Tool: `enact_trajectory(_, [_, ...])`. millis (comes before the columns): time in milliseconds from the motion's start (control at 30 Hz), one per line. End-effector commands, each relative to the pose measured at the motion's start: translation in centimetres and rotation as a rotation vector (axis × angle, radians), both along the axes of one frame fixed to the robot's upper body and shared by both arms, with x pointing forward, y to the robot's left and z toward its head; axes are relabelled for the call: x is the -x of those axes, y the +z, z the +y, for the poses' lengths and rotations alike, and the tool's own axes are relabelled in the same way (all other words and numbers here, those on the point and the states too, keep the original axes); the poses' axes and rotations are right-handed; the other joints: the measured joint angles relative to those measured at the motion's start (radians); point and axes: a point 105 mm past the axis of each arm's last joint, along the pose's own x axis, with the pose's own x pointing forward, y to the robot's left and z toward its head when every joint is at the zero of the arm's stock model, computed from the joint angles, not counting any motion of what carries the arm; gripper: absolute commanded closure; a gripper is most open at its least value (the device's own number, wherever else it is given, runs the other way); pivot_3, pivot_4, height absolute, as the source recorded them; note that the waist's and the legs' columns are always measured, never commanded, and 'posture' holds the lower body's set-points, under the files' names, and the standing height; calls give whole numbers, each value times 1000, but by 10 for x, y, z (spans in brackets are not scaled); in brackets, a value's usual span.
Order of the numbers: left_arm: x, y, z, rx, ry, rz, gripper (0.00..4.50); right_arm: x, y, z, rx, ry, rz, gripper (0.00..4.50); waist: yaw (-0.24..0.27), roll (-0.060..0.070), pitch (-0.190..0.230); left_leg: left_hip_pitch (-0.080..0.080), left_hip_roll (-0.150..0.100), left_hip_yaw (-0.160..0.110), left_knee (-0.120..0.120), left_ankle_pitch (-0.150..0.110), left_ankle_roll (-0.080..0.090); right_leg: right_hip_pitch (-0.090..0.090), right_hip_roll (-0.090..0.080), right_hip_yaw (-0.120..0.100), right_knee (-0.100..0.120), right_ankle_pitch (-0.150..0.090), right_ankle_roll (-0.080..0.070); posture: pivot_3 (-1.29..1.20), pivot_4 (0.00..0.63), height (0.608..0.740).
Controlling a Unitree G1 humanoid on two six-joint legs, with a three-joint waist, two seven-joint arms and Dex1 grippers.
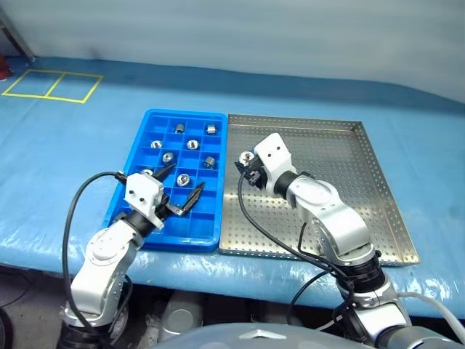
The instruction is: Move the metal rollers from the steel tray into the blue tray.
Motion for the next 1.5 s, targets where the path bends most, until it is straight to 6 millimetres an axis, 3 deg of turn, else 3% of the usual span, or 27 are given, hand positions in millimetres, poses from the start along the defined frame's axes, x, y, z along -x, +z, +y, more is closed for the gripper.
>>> enact_trajectory(33, [10, 18, 4, 9, 5, -64, 0, 4, 16, 16, -28, 81, -55, 2790, 19, 0, 0, 0, 0, 0, 0, 0, 0, 0, 0, 0, 0, 0, 0, 471, 150, 740])
enact_trajectory(300, [20, 18, 4, 17, 8, -43, 0, 13, 13, 29, -33, 159, -34, 2790, 88, 0, 0, -1, 0, -1, 0, 0, 0, 0, 0, -2, -1, -5, -1, 492, 150, 740])
enact_trajectory(600, [18, 15, -8, 35, -57, -12, 0, 37, -13, 29, -48, 173, 93, 2790, 151, 0, 0, -2, 0, -1, 0, 0, 0, -1, 1, -3, -1, -6, -1, 452, 150, 740])
enact_trajectory(800, [16, 15, -15, 40, -90, -5, 0, 43, -32, 25, -48, 113, 154, 2790, 162, 0, 0, -2, 0, 0, 1, 0, 0, -1, 1, -3, -1, -6, -1, 424, 150, 740])
enact_trajectory(1067, [15, 15, -22, 45, -125, 1, 0, 33, -36, 9, -54, 16, 170, 2790, 161, 0, 0, -2, 0, 3, 1, 0, -1, -1, 1, -3, -1, -6, -1, 410, 150, 740])
enact_trajectory(1333, [15, 11, -27, 47, -155, 22, 0, 34, -35, 4, -73, -13, 173, 132, 156, 0, 0, -2, 0, 3, 2, 0, -1, 0, 1, -3, -1, -6, -1, 382, 150, 740])
enact_trajectory(1500, [13, 11, -30, 46, -184, 27, 0, 36, -26, 4, -95, -20, 140, 58, 144, 0, 0, -2, 0, 3, 1, 0, -1, 0, 1, -3, -2, -7, -2, 340, 150, 740])
